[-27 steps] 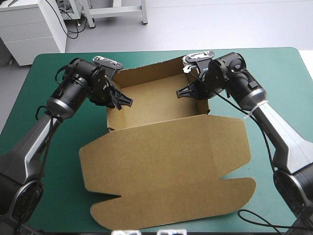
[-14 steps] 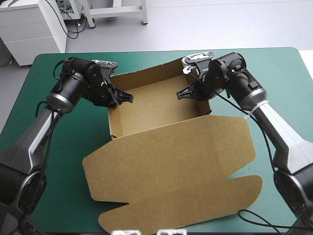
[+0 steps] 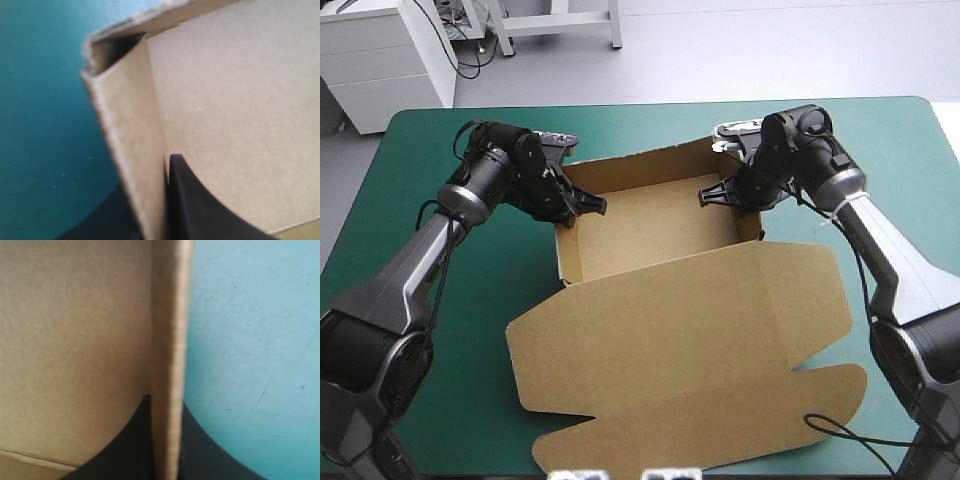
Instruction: Fold the box
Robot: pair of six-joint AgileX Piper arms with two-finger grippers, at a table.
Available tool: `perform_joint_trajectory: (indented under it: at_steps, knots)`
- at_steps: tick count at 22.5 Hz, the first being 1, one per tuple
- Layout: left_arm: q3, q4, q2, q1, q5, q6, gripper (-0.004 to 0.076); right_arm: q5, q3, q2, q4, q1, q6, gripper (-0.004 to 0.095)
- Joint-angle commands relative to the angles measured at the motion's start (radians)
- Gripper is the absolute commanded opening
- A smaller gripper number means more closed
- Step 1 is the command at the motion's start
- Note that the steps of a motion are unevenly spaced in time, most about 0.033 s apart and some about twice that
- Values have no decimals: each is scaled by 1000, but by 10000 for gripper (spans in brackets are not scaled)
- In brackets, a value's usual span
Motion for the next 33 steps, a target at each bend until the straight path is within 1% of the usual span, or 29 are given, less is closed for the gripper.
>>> perform_joint_trajectory:
  at_steps: [1, 6, 8, 9, 13, 19, 25, 26, 28, 30, 31, 32, 33]
  knots:
    - [-28, 1, -9, -14, 0, 97, -6, -4, -40, -12, 78, -3, -41, -19]
    - [-50, 21, 53, -14, 10, 136, -6, -4, -40, 36, 82, -3, -41, -19]
    - [-101, 22, 92, -14, 32, 141, -6, -4, -40, 53, 78, 1, -37, -19]
    - [-150, 22, 122, -14, 68, 162, -6, -4, -40, 65, 76, 1, -30, -17]
    - [-230, 13, 159, -14, 66, 174, -6, -4, -40, 109, 74, 7, -17, -18]
    - [-234, 50, 166, -14, 66, 180, -7, -4, -40, 164, 75, 7, -15, -18]
    - [-214, 0, 176, -14, 66, 182, -2, -4, -40, 168, 7, 7, -15, -17]
    - [-211, 0, 176, -14, 68, 182, 11, -4, -40, 168, 7, 7, -15, -18]
    - [-211, -8, 176, -14, 68, 182, 64, -4, -40, 168, 9, 7, -15, -17]
    - [-211, -18, 176, -14, 68, 182, 152, -4, -40, 168, 7, 7, -15, 0]
    - [-211, -25, 176, -14, 68, 182, 194, -4, -40, 168, 7, 7, -15, 34]
    - [-211, -43, 176, -14, 68, 182, 308, -4, -40, 168, 7, 7, -15, 144]
    - [-211, -45, 176, -14, 68, 182, 366, -4, -40, 168, 10, 7, -19, 231]
